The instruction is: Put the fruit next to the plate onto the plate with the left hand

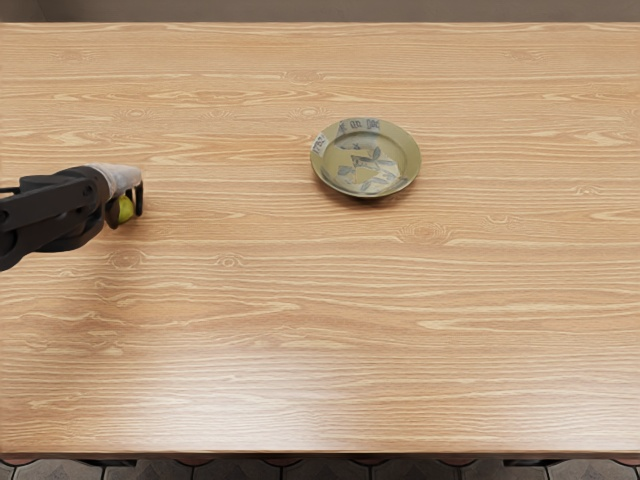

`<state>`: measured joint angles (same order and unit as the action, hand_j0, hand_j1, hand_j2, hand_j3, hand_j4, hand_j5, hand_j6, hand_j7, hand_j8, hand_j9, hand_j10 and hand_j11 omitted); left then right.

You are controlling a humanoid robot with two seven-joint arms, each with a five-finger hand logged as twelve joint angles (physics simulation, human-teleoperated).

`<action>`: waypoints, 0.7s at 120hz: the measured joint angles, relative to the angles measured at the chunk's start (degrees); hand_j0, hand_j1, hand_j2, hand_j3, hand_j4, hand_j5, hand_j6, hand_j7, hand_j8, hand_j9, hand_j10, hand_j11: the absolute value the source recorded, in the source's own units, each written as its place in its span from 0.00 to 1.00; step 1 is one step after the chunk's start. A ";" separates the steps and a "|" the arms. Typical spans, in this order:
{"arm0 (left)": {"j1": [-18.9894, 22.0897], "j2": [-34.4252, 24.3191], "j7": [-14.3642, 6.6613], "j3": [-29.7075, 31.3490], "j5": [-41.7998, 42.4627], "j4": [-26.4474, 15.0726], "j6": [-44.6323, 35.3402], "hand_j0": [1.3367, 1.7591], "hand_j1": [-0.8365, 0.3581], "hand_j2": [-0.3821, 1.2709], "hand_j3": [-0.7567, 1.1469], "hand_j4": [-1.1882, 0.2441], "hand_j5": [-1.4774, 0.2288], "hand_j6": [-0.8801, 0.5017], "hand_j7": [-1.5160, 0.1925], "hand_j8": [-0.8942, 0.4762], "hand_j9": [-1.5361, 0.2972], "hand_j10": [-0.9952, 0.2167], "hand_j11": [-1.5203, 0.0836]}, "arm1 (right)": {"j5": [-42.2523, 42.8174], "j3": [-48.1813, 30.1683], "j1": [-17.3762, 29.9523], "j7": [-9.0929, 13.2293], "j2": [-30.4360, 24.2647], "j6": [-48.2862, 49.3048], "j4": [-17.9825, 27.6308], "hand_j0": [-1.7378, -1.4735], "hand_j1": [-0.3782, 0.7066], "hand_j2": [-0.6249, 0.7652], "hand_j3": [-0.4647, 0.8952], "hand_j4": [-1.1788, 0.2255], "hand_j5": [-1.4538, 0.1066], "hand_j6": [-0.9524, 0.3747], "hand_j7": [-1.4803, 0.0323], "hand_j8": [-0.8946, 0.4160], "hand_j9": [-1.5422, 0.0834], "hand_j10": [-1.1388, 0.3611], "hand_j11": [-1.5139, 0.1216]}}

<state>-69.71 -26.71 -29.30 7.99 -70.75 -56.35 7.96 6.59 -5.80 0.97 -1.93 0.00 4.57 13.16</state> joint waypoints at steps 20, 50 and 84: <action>-0.16 0.00 -0.09 0.12 0.35 0.05 0.55 0.75 0.35 0.39 0.40 0.33 0.36 0.42 0.35 0.45 0.33 0.29 0.37 | 0.00 0.00 0.00 0.00 0.00 0.00 -0.01 0.30 0.06 0.44 0.34 0.82 0.90 0.69 0.95 0.66 0.92 0.74 0.90; -0.57 -0.10 -0.08 -0.02 0.72 0.04 0.87 0.75 0.33 0.41 0.40 0.35 0.30 0.41 0.33 0.43 0.33 0.25 0.36 | 0.00 -0.04 0.00 0.00 0.00 0.00 0.00 0.30 0.06 0.44 0.34 0.82 0.90 0.69 0.95 0.66 0.92 0.74 0.90; -3.79 -0.11 0.34 -0.49 0.77 -0.60 -0.53 0.75 0.33 0.41 0.40 0.39 0.24 0.43 0.31 0.43 0.32 0.24 0.36 | 0.00 0.06 1.06 0.00 0.00 0.00 -0.04 0.30 0.06 0.44 0.34 0.82 0.90 0.69 0.95 0.66 0.92 0.74 0.90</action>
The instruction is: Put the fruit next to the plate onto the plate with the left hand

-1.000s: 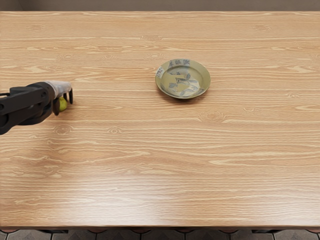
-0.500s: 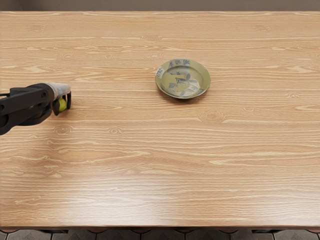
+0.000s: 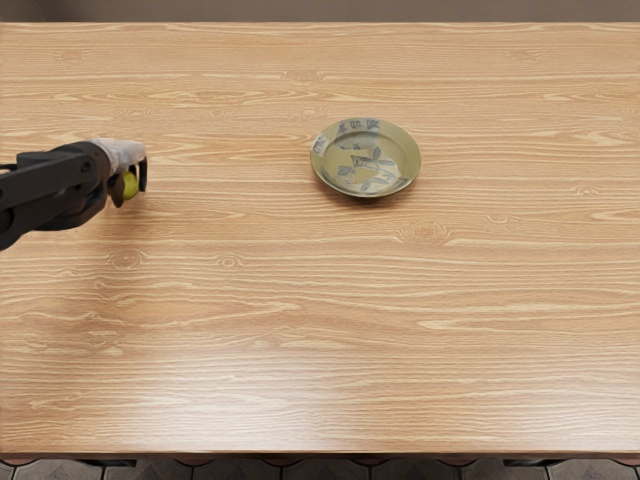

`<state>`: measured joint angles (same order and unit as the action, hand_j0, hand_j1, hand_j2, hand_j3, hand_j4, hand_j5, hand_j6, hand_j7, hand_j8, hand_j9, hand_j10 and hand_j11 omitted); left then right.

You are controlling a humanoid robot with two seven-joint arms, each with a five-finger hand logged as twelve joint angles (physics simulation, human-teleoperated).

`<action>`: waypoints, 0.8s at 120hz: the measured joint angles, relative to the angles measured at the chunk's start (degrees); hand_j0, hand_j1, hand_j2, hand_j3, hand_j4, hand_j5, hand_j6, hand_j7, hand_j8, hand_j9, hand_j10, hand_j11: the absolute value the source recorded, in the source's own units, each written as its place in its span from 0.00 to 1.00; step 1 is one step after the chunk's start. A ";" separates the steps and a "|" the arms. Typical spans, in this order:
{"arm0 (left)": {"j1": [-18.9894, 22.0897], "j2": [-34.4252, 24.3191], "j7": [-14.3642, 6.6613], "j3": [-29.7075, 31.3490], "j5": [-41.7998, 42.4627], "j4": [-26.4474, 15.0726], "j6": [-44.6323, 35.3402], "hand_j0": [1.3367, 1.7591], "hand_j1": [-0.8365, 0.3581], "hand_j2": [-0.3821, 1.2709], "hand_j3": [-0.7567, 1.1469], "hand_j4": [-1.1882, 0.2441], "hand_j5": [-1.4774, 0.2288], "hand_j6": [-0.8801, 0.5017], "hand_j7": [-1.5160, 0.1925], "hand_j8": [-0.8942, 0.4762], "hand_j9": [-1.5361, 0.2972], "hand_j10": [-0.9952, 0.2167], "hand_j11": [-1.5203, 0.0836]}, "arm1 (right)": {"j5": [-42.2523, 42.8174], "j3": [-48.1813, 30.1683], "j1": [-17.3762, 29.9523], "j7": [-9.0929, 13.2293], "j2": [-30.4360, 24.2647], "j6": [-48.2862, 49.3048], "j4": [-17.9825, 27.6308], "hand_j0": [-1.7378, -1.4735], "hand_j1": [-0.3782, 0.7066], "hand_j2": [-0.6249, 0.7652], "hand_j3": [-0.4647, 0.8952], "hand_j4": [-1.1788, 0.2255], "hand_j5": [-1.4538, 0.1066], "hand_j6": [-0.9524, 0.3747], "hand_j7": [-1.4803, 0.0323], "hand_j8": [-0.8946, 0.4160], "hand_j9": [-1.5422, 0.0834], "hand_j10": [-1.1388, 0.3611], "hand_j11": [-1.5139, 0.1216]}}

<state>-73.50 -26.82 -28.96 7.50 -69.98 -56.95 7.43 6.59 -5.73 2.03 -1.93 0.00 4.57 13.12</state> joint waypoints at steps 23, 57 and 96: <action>-6.72 0.72 5.13 0.08 -0.36 -0.56 -1.62 0.75 0.33 0.41 0.40 0.39 0.24 0.43 0.32 0.44 0.32 0.22 0.35 | 0.00 0.09 1.86 0.00 0.00 0.00 0.01 0.30 0.06 0.44 0.34 0.82 0.90 0.69 0.95 0.66 0.92 0.74 0.90; -9.24 10.28 15.08 0.43 -2.41 2.64 -4.77 0.75 0.34 0.42 0.40 0.40 0.22 0.43 0.30 0.44 0.32 0.22 0.35 | 0.00 0.11 2.17 0.00 0.00 0.00 0.01 0.30 0.06 0.44 0.34 0.82 0.90 0.69 0.95 0.66 0.92 0.74 0.90; -8.97 16.67 18.98 2.80 -3.77 4.50 -12.63 0.75 0.34 0.42 0.40 0.41 0.23 0.43 0.30 0.43 0.32 0.23 0.35 | 0.00 0.11 2.19 0.00 0.00 0.00 0.02 0.30 0.06 0.44 0.34 0.82 0.90 0.69 0.95 0.66 0.92 0.74 0.90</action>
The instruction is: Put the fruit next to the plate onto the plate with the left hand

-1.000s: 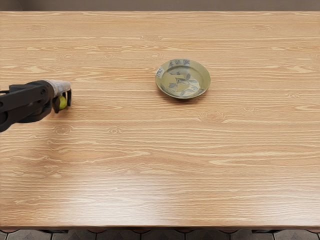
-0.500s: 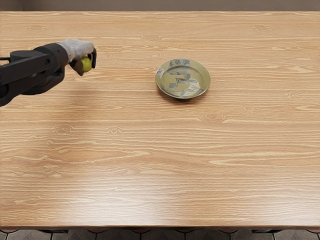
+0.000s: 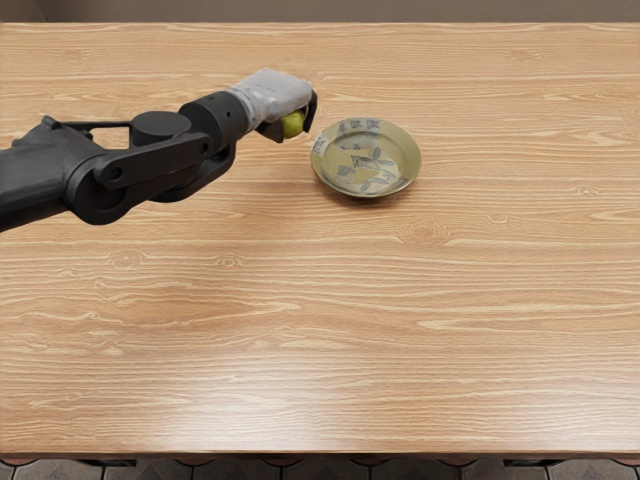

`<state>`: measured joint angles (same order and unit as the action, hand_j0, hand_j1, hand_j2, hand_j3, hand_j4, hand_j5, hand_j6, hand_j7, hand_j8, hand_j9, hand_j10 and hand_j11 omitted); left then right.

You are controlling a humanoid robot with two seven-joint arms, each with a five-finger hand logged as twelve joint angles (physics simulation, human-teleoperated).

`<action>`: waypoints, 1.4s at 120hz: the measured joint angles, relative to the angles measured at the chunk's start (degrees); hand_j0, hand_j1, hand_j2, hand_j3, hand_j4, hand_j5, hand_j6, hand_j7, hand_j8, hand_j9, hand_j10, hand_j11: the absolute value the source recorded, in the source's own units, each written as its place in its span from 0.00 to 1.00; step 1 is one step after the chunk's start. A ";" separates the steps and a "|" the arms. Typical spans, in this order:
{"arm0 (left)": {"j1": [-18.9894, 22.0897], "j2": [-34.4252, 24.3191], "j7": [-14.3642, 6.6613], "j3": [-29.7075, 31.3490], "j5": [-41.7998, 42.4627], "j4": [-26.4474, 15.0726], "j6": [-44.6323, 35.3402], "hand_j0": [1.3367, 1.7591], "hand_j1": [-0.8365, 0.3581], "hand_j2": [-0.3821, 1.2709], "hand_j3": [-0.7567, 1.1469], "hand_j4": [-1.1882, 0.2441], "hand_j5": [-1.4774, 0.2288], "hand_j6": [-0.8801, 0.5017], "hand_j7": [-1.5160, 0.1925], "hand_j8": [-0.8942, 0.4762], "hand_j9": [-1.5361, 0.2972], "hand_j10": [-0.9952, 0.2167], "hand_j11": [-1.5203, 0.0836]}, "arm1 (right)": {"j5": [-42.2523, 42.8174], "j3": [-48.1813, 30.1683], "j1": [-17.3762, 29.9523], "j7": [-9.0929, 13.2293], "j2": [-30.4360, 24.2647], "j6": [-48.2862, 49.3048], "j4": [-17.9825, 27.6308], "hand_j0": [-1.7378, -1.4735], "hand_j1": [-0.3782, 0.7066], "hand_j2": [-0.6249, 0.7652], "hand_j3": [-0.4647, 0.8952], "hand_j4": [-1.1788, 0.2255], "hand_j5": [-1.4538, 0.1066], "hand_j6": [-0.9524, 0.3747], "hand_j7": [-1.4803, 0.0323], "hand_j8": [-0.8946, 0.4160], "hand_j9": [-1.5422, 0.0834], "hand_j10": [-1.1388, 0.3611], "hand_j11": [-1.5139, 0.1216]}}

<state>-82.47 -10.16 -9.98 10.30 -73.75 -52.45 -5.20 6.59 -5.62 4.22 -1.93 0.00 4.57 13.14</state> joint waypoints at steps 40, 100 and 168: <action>2.07 10.01 3.60 5.03 0.06 7.12 -7.60 0.75 0.34 0.42 0.40 0.42 0.22 0.44 0.29 0.44 0.32 0.23 0.34 | 0.00 0.00 0.00 0.00 0.00 0.00 0.01 0.30 0.06 0.44 0.34 0.82 0.90 0.69 0.95 0.66 0.92 0.74 0.90; 4.81 10.16 8.81 7.74 0.30 17.89 -12.29 0.76 0.34 0.42 0.40 0.41 0.23 0.43 0.31 0.43 0.33 0.22 0.36 | 0.00 0.00 0.00 0.00 0.00 0.00 0.01 0.30 0.06 0.44 0.34 0.82 0.90 0.69 0.95 0.66 0.92 0.74 0.90; 5.38 10.16 12.71 9.54 0.15 16.10 -13.90 0.76 0.34 0.42 0.40 0.41 0.24 0.42 0.31 0.43 0.33 0.22 0.36 | 0.00 0.00 0.00 0.00 0.00 0.00 0.00 0.30 0.06 0.44 0.34 0.82 0.90 0.69 0.95 0.66 0.92 0.74 0.90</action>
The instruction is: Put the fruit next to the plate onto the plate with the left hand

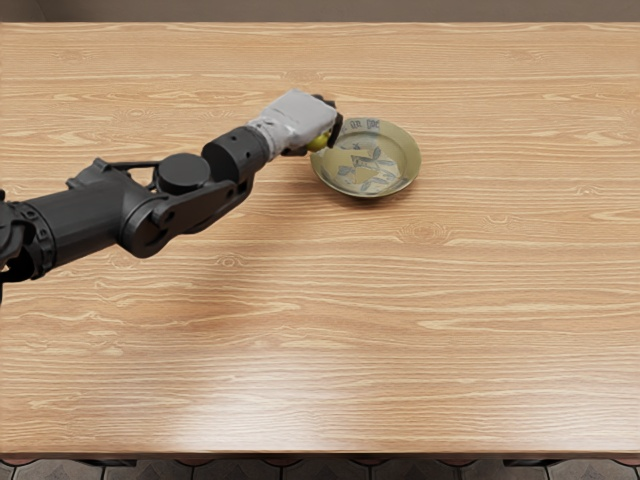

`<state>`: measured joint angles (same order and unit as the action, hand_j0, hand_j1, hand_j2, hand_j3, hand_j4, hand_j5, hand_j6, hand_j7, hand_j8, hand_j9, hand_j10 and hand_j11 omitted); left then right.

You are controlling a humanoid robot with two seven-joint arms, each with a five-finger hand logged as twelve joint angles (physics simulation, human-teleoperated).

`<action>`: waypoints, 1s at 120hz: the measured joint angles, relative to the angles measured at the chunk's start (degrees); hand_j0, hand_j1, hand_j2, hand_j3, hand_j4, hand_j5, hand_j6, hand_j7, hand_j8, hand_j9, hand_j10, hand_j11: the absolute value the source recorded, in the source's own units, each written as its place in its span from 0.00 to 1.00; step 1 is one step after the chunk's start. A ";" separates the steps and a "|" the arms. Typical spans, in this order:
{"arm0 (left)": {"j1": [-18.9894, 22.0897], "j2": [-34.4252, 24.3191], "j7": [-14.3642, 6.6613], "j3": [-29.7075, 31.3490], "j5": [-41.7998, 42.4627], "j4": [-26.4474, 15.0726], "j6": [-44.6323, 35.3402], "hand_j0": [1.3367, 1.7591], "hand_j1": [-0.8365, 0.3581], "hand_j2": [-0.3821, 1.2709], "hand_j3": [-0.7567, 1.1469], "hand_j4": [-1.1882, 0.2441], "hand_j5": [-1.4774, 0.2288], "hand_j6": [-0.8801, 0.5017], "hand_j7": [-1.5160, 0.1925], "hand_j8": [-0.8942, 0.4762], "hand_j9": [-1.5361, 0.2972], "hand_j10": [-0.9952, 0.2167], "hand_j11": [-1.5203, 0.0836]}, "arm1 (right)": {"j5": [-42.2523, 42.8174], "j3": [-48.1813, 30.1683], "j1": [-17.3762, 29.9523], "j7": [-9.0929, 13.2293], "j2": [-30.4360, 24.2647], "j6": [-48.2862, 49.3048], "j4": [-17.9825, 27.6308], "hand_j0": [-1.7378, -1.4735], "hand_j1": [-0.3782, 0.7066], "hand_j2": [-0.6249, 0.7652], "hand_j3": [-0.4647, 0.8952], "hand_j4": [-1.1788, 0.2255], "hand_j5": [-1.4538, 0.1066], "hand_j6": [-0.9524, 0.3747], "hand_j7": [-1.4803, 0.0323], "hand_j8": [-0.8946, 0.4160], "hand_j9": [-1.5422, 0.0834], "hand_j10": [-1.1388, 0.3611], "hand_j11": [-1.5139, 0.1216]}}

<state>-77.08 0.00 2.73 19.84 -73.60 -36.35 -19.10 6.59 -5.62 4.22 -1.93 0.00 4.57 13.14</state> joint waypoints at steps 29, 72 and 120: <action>0.26 0.00 1.06 -0.01 0.28 -2.89 -3.32 0.76 0.34 0.42 0.40 0.41 0.24 0.42 0.31 0.42 0.33 0.21 0.36 | 0.00 0.00 0.00 0.00 0.00 0.00 0.00 0.30 0.06 0.44 0.34 0.82 0.90 0.69 0.95 0.66 0.92 0.74 0.90; 1.88 0.00 1.82 0.62 0.37 -5.45 -4.27 0.76 0.34 0.42 0.40 0.42 0.25 0.42 0.31 0.42 0.33 0.21 0.36 | 0.00 0.00 0.00 0.00 0.00 0.00 0.00 0.30 0.06 0.44 0.34 0.82 0.90 0.69 0.95 0.66 0.92 0.74 0.90; 1.70 0.00 2.47 0.94 0.36 -5.28 -4.44 0.76 0.40 0.39 0.40 0.45 0.31 0.39 0.37 0.42 0.38 0.20 0.43 | 0.00 0.00 0.00 0.00 0.00 0.00 0.01 0.30 0.06 0.44 0.34 0.82 0.90 0.69 0.95 0.66 0.92 0.74 0.90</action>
<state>-75.38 0.00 5.19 20.78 -73.24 -41.63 -23.55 6.59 -5.62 4.22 -1.93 0.00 4.57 13.14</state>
